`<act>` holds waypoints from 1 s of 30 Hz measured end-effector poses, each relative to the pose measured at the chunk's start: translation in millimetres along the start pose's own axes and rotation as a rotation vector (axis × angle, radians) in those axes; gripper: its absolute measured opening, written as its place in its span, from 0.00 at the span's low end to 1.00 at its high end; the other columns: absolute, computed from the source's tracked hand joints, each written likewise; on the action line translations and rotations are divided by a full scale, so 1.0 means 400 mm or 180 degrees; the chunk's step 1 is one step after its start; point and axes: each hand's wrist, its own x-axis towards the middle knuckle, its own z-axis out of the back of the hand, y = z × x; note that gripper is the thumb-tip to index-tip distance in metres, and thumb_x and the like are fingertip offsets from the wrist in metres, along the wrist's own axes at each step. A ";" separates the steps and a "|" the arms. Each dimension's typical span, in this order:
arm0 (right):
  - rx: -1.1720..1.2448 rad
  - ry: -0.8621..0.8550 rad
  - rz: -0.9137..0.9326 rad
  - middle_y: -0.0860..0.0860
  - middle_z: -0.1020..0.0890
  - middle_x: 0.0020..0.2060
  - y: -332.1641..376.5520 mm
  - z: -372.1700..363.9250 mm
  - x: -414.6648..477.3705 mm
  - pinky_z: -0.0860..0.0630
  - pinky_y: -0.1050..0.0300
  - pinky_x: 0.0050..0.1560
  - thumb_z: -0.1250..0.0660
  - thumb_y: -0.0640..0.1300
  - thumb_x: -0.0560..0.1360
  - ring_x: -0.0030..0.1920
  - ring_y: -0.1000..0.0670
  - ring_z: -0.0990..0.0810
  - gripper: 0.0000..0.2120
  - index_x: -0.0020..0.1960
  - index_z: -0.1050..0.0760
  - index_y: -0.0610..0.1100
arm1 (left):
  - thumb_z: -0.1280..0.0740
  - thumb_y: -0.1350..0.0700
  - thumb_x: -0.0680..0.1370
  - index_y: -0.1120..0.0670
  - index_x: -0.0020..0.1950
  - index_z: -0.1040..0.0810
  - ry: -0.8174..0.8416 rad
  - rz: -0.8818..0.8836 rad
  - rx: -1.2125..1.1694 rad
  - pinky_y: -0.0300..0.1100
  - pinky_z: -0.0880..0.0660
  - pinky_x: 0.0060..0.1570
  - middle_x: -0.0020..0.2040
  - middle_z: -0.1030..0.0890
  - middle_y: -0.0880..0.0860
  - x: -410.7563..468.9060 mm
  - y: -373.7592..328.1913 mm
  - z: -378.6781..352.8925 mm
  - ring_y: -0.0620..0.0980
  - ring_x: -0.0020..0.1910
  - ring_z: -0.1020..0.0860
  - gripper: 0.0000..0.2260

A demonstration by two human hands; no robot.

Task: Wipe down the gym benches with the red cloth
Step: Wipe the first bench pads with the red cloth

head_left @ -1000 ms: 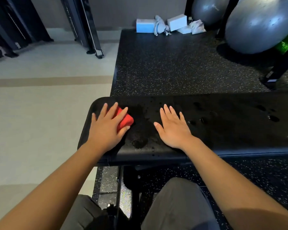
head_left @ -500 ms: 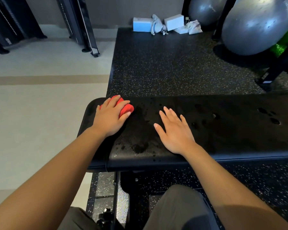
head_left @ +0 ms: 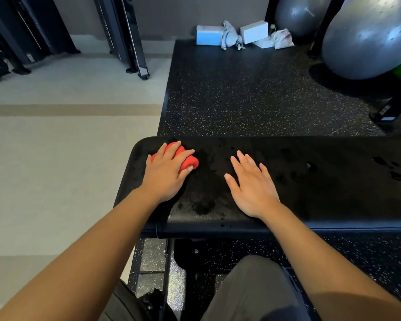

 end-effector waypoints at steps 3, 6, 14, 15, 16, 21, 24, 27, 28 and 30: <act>0.0022 0.0025 -0.0007 0.52 0.54 0.78 0.002 0.003 -0.002 0.58 0.50 0.75 0.55 0.57 0.81 0.77 0.53 0.57 0.28 0.78 0.53 0.48 | 0.46 0.43 0.81 0.39 0.74 0.41 0.0062 0.0071 0.0038 0.64 0.50 0.70 0.78 0.47 0.47 0.019 -0.007 0.003 0.55 0.77 0.52 0.20; 0.0050 0.0024 -0.0024 0.52 0.54 0.78 0.004 0.006 -0.004 0.58 0.50 0.75 0.54 0.58 0.81 0.77 0.53 0.57 0.28 0.78 0.52 0.48 | 0.45 0.42 0.81 0.39 0.73 0.40 0.0030 0.0080 0.0052 0.63 0.49 0.70 0.77 0.46 0.48 0.007 -0.012 0.008 0.55 0.76 0.50 0.20; 0.0169 -0.0050 -0.0018 0.52 0.50 0.78 0.032 0.008 -0.015 0.56 0.48 0.75 0.54 0.54 0.83 0.77 0.52 0.55 0.26 0.78 0.48 0.46 | 0.43 0.46 0.81 0.43 0.74 0.39 -0.0066 -0.0113 0.0156 0.61 0.44 0.71 0.78 0.46 0.49 -0.084 0.032 0.023 0.57 0.76 0.49 0.21; 0.0164 -0.0018 0.0022 0.53 0.51 0.78 0.045 0.008 -0.009 0.57 0.45 0.74 0.54 0.54 0.82 0.77 0.52 0.56 0.25 0.78 0.48 0.47 | 0.43 0.47 0.81 0.43 0.74 0.39 -0.0068 -0.0080 0.0171 0.60 0.45 0.71 0.78 0.46 0.49 -0.090 0.040 0.025 0.57 0.76 0.49 0.21; 0.0144 0.0035 0.0081 0.54 0.51 0.78 0.059 0.007 -0.001 0.58 0.43 0.74 0.54 0.55 0.82 0.77 0.52 0.56 0.25 0.78 0.48 0.49 | 0.43 0.47 0.81 0.44 0.74 0.40 -0.0060 -0.0027 0.0194 0.60 0.45 0.72 0.78 0.46 0.49 -0.093 0.048 0.027 0.57 0.76 0.49 0.21; 0.0005 0.0159 0.0215 0.55 0.54 0.77 0.090 -0.011 0.019 0.62 0.39 0.72 0.57 0.57 0.82 0.77 0.52 0.59 0.25 0.78 0.52 0.54 | 0.45 0.44 0.81 0.43 0.75 0.42 -0.0206 0.0312 0.0204 0.59 0.46 0.72 0.78 0.46 0.51 -0.072 0.065 0.025 0.58 0.76 0.48 0.22; -0.0024 0.0154 0.0208 0.56 0.55 0.77 0.085 -0.011 0.020 0.62 0.39 0.72 0.58 0.58 0.82 0.77 0.53 0.59 0.26 0.78 0.53 0.54 | 0.46 0.43 0.81 0.42 0.75 0.42 -0.0261 0.0414 0.0155 0.60 0.48 0.72 0.78 0.46 0.50 -0.046 0.061 0.010 0.56 0.76 0.49 0.22; -0.0045 0.0137 0.0210 0.57 0.55 0.77 0.087 -0.010 0.025 0.62 0.40 0.73 0.57 0.57 0.82 0.77 0.54 0.59 0.25 0.78 0.53 0.55 | 0.47 0.41 0.80 0.41 0.74 0.41 -0.0310 0.0457 0.0184 0.60 0.46 0.71 0.77 0.44 0.49 0.002 0.073 0.007 0.55 0.76 0.47 0.21; -0.0038 0.0121 0.0206 0.57 0.55 0.77 0.087 -0.010 0.025 0.62 0.40 0.73 0.57 0.57 0.82 0.77 0.54 0.59 0.25 0.78 0.53 0.55 | 0.47 0.41 0.80 0.41 0.73 0.40 -0.0296 0.0484 0.0190 0.60 0.45 0.71 0.77 0.44 0.49 0.020 0.078 0.008 0.55 0.76 0.47 0.21; -0.0010 0.0103 0.0193 0.57 0.55 0.77 0.088 -0.009 0.024 0.62 0.40 0.73 0.57 0.56 0.82 0.76 0.54 0.59 0.25 0.78 0.53 0.55 | 0.47 0.40 0.80 0.40 0.73 0.40 -0.0266 0.0551 0.0193 0.59 0.44 0.70 0.77 0.44 0.49 0.043 0.083 0.007 0.55 0.75 0.46 0.21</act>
